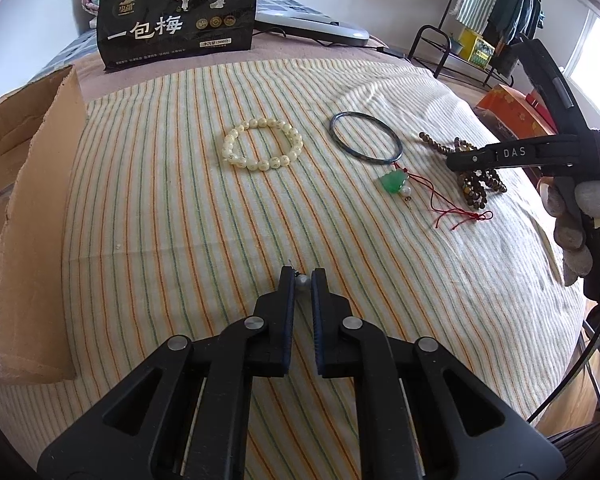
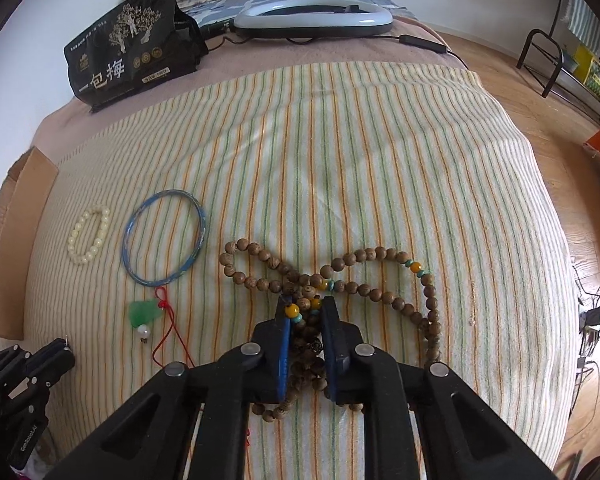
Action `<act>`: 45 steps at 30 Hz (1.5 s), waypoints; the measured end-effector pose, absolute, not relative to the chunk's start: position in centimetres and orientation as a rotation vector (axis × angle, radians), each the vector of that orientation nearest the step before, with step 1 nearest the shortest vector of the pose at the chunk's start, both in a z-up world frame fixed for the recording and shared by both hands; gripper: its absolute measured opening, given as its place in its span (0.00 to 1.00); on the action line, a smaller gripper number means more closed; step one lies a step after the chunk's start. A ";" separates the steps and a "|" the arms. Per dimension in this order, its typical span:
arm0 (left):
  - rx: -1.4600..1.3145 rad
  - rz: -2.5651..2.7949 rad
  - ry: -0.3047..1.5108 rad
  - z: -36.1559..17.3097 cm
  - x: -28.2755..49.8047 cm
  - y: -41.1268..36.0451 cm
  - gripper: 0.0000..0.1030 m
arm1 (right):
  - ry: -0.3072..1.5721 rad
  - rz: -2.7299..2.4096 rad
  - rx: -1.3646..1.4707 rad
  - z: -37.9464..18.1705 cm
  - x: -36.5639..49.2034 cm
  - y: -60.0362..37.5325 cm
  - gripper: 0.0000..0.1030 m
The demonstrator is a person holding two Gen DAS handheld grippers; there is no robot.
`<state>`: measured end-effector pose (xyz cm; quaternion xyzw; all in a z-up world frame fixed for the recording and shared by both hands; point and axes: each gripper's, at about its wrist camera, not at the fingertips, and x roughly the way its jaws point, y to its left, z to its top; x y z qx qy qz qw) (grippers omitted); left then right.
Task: Organize jewelry
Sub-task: 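Lift the brown bead mala with the right tool while the left tool carries the earring toward the box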
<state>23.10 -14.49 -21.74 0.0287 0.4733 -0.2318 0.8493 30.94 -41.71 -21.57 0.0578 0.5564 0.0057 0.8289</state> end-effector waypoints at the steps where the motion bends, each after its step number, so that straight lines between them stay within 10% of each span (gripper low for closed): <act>1: 0.063 -0.486 0.996 -21.7 23.0 -14.4 0.06 | 1.176 0.014 0.133 -21.5 30.8 -41.8 0.10; 45: 0.009 -0.473 0.769 -9.3 17.5 -8.3 0.06 | 0.795 0.129 0.051 -1.6 21.6 -35.9 0.09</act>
